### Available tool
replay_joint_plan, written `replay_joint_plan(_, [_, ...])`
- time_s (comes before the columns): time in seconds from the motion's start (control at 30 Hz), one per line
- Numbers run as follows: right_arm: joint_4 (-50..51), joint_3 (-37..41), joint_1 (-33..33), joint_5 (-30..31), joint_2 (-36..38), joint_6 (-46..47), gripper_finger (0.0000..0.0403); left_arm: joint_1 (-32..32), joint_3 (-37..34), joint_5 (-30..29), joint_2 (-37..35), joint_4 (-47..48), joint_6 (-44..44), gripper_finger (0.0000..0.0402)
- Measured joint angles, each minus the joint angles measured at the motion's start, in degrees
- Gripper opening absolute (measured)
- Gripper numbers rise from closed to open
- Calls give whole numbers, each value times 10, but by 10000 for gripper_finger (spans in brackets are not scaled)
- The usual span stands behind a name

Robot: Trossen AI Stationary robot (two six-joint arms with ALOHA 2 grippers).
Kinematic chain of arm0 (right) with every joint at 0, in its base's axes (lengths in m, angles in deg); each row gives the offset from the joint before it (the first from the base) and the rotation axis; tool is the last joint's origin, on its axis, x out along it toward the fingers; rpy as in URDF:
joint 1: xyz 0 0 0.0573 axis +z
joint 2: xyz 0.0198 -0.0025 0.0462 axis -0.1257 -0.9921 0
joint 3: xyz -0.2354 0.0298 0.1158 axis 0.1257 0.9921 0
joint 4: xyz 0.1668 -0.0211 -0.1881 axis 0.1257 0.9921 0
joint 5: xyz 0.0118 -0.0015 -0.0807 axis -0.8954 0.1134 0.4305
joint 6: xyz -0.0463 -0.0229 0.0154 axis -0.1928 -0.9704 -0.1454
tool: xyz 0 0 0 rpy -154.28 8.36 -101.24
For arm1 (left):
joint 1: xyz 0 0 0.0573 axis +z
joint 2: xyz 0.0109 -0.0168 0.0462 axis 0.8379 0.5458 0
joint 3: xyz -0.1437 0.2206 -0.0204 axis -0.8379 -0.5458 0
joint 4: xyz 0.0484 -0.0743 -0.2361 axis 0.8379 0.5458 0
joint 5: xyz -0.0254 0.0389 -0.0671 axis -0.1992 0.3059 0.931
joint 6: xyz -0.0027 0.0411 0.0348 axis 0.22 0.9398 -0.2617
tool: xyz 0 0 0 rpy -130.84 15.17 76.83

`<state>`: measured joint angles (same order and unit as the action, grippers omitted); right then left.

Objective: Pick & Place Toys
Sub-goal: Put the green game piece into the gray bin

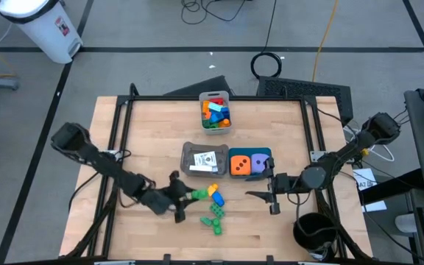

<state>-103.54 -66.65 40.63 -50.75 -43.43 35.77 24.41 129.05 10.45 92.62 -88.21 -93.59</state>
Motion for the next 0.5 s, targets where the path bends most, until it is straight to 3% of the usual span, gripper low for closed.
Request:
replay_joint_plan(0.13, [-20, -11, -1, 3, -55, -25, 179, 34, 1, -3, -43, -28, 55, 139])
replay_joint_plan(0.23, [6, -46, -10, 3, -108, -37, 199, 59, 0, 28, -45, -35, 59, 139])
replay_joint_plan(0.5, [166, -180, -74, -9, -233, 84, 284, 70, 1, 100, -7, -79, 69, 139])
